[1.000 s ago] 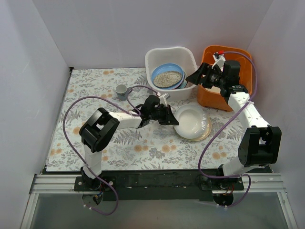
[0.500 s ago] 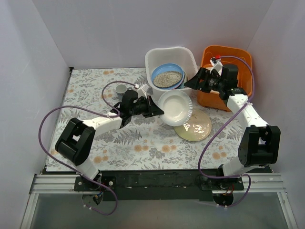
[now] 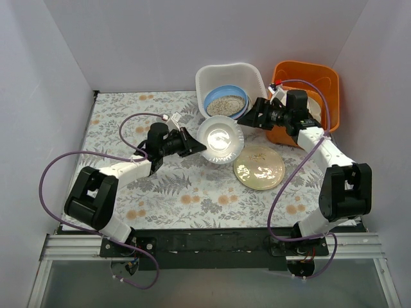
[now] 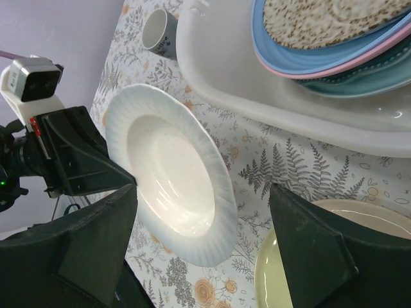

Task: Place the plates into the plastic bin on the countertop
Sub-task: Pick up the plate at the center of the board.

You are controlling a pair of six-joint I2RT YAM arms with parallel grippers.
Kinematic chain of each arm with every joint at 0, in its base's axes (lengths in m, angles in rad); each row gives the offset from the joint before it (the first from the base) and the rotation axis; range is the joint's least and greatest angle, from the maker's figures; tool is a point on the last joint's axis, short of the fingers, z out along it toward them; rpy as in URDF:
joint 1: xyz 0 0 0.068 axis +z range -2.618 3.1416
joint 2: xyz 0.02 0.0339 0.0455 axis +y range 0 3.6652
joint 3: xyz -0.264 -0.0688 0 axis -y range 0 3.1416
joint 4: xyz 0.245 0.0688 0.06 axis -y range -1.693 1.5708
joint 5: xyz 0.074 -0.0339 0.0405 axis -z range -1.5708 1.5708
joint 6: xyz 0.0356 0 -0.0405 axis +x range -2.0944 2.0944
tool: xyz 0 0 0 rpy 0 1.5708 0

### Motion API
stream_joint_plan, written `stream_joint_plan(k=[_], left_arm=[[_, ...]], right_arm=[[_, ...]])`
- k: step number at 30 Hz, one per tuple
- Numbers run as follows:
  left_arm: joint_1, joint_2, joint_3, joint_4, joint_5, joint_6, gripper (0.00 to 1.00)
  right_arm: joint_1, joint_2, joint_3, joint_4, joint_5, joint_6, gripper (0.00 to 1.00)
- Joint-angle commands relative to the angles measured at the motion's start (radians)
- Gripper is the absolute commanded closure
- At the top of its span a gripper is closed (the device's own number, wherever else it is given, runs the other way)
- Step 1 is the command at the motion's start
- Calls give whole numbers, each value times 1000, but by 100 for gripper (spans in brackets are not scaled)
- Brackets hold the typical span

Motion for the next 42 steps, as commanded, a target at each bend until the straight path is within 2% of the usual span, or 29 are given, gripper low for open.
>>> stream_joint_plan(k=[1,8,11,14,17,18,19,34,37,38,40,41,42], left_arm=[[12,-83,11,153,60,-43,100],[13,-83,15,213,105,-78,100],[15,-91,7,235,111,-90,100],[18,-101,-16,275,117,-108,100],[22,-104,-23,295,125,-116,100],[22,-107,-25,293,123,-118,100],[24,-107,-23,293,122,-116,100],[32,-101,-5,203,106,-64,99],[32,-104,-5,190,102,-53,89],[32,-104,-5,189,100,-46,78],[32,-109,-5,181,99,-40,68],[30,-111,-5,181,97,-37,53],[32,-112,-5,177,97,-30,47]], right_arm=[[21,16,-2,13,-28,-30,10],[45,23,-18,27,-34,-23,11],[61,36,-17,41,-46,-14,18],[75,62,-12,53,-74,-1,33],[82,77,-15,93,-106,11,56],[84,82,-15,100,-127,16,95],[85,89,-14,105,-132,25,99],[87,86,-5,113,-132,28,99],[88,89,1,116,-137,31,99],[88,88,3,114,-137,29,99],[90,85,5,114,-132,28,99],[90,83,6,114,-131,28,99],[92,82,6,114,-128,26,99]])
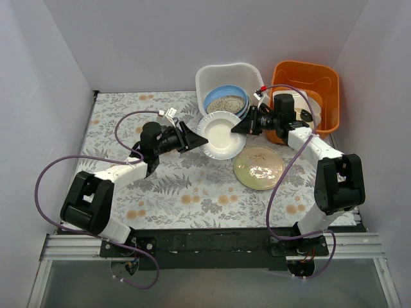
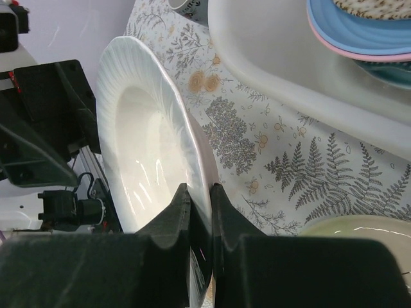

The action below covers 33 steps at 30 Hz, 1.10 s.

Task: Place the plates into the plastic bin on the countertop
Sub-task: Pick up the plate at the center of the board.

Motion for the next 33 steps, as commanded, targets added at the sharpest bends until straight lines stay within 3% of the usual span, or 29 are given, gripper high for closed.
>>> stream_joint_plan(k=[1,2,3,6,17,33], left_arm=[[-2,-64,34,5,5,47,39],[-2,-66,35,-3,1,50,32],[-2,-67,34,-11,-1,53,20],[-2,-69,40,-29,-7,62,2],[-2,-56,55,-66,1,90,2],[-2,-66,26,-80,9,97,2]], right_arm=[[10,-5,27,46,-24,30,99],[10,-5,28,45,-24,30,99],[10,-7,30,45,-24,30,99],[10,-7,36,42,-24,29,99],[11,12,63,39,-18,33,99],[-4,166,321,-50,17,32,99]])
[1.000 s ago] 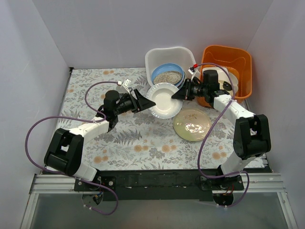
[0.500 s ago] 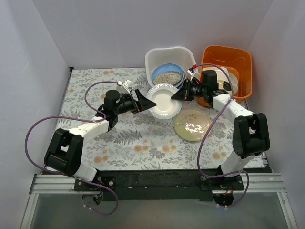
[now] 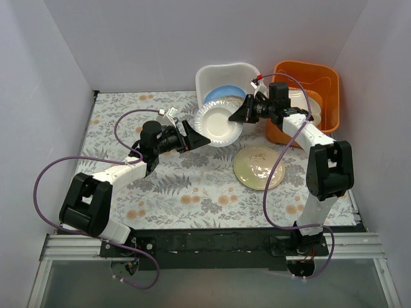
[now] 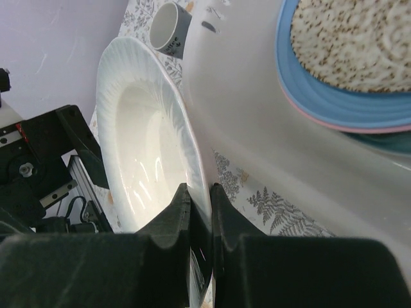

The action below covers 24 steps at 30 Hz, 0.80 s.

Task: Place the plates into the plastic bin on the countertop
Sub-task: Pick up the plate at the center of the board, then place the plate in the plastic bin.

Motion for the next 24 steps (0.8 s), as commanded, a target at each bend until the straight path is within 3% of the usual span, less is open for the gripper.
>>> stream_joint_plan(k=[1,16,24], left_arm=[[-1,-43,11,-12,9,23,2],[-3,-26,22,-35,16,23,2],[-1,-21,23,-40,12,26,2]], right_arm=[[-12,21,126,29,-34,37,99],[-84,240,578,-126,15,72,99],[-108,305,654,-114,32,114,99]])
